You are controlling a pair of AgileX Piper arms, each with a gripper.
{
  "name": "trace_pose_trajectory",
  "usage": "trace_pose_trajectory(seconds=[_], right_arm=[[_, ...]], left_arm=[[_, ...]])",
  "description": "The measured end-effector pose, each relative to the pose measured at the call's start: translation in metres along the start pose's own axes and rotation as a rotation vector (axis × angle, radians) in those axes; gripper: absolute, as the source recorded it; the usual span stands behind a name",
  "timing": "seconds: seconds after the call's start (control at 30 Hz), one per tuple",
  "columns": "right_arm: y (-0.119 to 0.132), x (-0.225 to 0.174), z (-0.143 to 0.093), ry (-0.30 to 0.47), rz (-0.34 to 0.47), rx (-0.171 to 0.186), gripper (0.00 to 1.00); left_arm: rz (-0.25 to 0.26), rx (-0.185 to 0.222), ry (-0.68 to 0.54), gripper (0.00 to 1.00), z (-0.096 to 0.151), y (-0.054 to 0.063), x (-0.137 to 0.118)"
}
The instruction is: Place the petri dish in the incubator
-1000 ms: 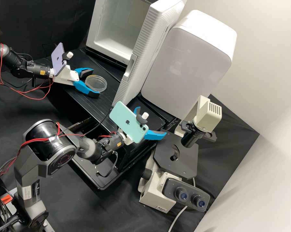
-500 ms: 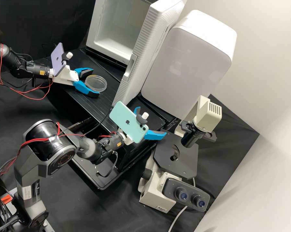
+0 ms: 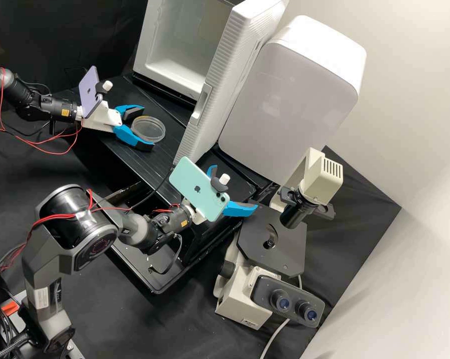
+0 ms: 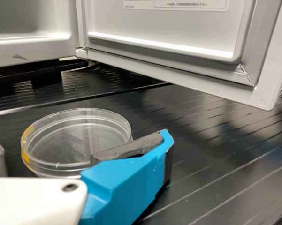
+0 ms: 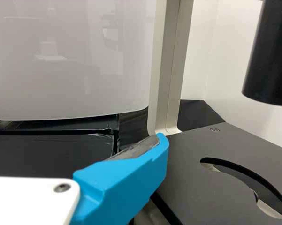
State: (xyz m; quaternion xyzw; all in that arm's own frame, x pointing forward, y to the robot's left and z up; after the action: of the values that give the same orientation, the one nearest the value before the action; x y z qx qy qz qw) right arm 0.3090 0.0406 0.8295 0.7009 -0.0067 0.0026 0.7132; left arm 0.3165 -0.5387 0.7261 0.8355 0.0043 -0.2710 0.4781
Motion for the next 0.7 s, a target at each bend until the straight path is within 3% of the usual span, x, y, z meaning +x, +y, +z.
trace_pose_trajectory(seconds=[0.7], right_arm=[[0.0000,0.0000,0.0000,0.000,0.000,0.000,1.00]], left_arm=[[0.004,-0.008,0.005,0.00,-0.0005,-0.0004,-0.0006]])
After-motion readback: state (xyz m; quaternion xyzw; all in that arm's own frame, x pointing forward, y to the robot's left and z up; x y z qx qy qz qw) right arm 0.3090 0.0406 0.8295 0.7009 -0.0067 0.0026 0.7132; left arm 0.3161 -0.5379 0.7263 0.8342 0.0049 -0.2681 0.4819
